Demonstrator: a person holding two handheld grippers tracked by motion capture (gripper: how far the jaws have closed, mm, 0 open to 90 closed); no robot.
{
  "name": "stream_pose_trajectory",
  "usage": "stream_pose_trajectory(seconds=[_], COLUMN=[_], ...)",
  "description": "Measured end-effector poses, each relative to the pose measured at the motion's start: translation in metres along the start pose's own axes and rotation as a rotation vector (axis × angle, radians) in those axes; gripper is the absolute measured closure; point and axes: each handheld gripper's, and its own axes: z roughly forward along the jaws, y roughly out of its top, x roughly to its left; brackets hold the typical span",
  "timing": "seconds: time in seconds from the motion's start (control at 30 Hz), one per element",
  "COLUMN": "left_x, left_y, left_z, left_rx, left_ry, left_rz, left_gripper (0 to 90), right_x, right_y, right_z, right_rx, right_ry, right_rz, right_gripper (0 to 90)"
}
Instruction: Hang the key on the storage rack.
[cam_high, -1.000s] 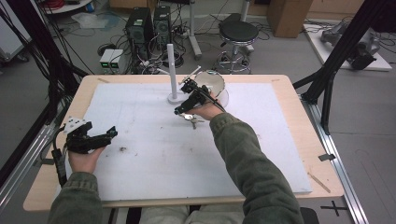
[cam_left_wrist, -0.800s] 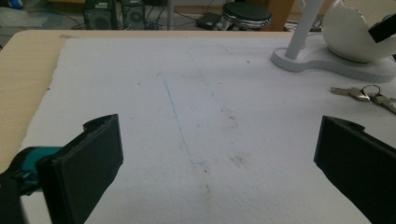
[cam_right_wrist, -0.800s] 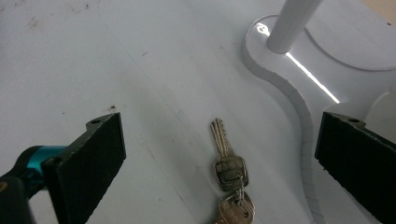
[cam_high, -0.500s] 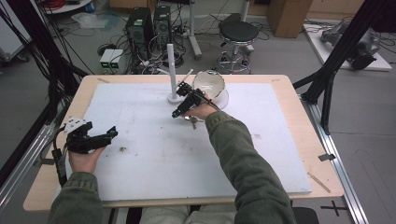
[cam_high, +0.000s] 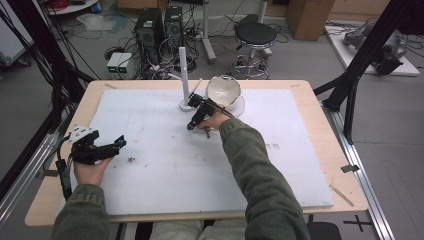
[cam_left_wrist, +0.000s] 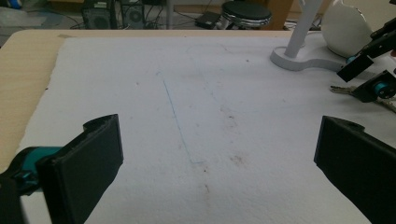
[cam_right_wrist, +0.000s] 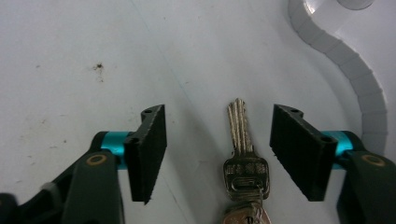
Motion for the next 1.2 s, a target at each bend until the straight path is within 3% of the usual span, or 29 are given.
stream_pose_trajectory(seconds=[0.13,0.33,0.53,0.63,0.73,0.97,1.2], left_x=[0.000,-0.001,-0.001,-0.001,-0.001,0.000,0.000], left_y=[0.000,0.000,0.000,0.000,0.000,0.000,0.000], left_z=[0.000,0.001,0.001,0.001,0.001,0.001,0.000], left_rx=[0.000,0.001,0.005,0.003,0.002,-0.002,-0.002], left_ry=[-0.001,-0.002,-0.003,-0.002,-0.002,-0.004,-0.002], left_rz=[0.001,0.001,0.006,0.005,0.004,-0.001,0.000], left_gripper=[1.7,1.7,1.7,1.7,1.7,1.7,1.7], right_x=[-0.001,-0.004,-0.002,0.000,0.005,0.009,0.008], right_y=[0.001,0.000,0.003,0.005,0.008,0.008,0.008], right_z=[0.001,0.002,0.005,0.006,0.006,0.004,-0.010], right_rx=[0.012,0.040,0.064,0.080,0.097,0.079,0.043], right_ry=[-0.011,-0.037,-0.084,-0.068,-0.096,-0.125,-0.106], right_rz=[-0.008,-0.001,-0.023,-0.029,-0.032,-0.043,0.015], right_gripper=[53.0,63.4,66.6,80.1,83.1,83.3,83.2])
